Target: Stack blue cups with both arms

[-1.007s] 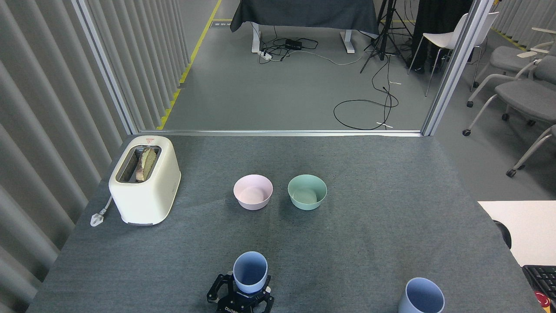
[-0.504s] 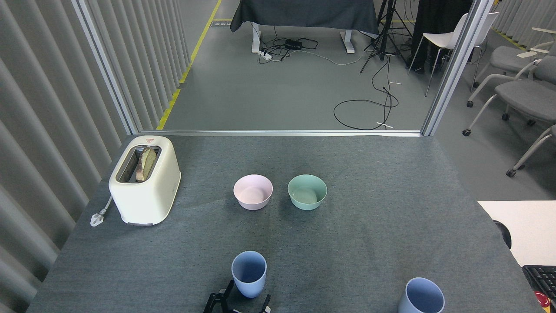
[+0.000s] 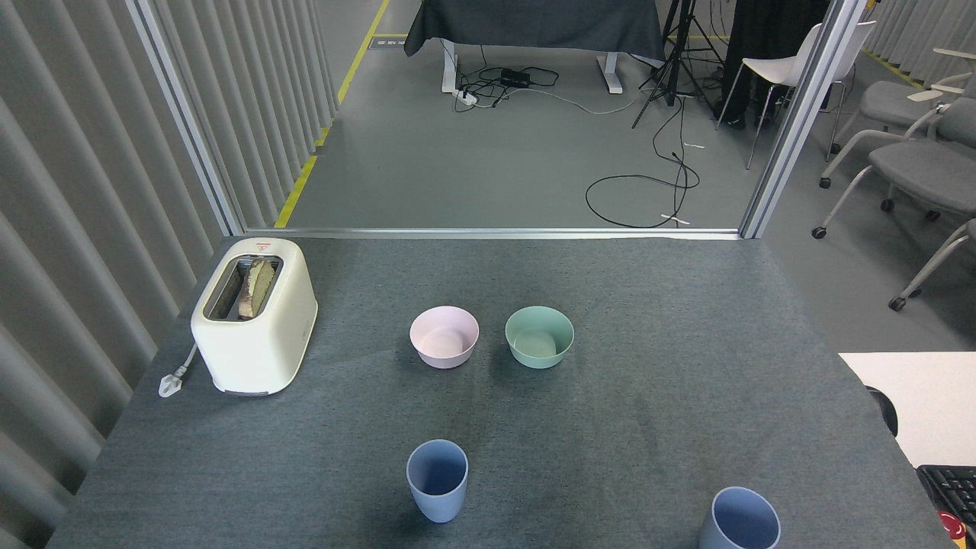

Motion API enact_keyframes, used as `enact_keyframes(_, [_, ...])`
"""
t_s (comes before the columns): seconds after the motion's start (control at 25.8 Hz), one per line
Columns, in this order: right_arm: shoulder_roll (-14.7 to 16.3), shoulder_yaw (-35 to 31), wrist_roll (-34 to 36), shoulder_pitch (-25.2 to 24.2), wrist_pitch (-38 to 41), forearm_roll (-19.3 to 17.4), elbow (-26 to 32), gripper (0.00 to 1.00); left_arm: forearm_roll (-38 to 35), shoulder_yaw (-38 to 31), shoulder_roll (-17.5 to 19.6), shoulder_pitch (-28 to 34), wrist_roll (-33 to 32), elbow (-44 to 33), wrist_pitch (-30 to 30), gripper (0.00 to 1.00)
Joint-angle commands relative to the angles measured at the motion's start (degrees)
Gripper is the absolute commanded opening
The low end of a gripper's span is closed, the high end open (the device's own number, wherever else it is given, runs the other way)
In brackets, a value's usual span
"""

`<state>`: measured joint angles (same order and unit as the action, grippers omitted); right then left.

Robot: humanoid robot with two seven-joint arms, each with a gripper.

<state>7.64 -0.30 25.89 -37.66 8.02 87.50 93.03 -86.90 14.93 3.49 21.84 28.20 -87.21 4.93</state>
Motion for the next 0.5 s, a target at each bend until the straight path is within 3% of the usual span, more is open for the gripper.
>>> enact_keyframes(0.0, [0.5, -1.3, 0.4, -1.0, 0.3, -0.4, 0.1, 1.0, 2.2, -5.3, 2.7, 6.2, -0.1, -6.2, -0.4, 1.0])
enact_keyframes(0.15, [0.4, -8.3, -0.1, -0.3, 6.3, -4.9, -0.7, 1.0, 6.8, -10.4, 3.5, 8.5, -0.1, -6.1, -2.1, 1.0])
enact_keyframes(0.46, [1.1, -11.0, -4.8, 7.8, 4.0, -3.7, -5.8, 1.0, 7.3, -11.9, 3.8, 8.8, 0.0, -4.9, -2.2, 1.0])
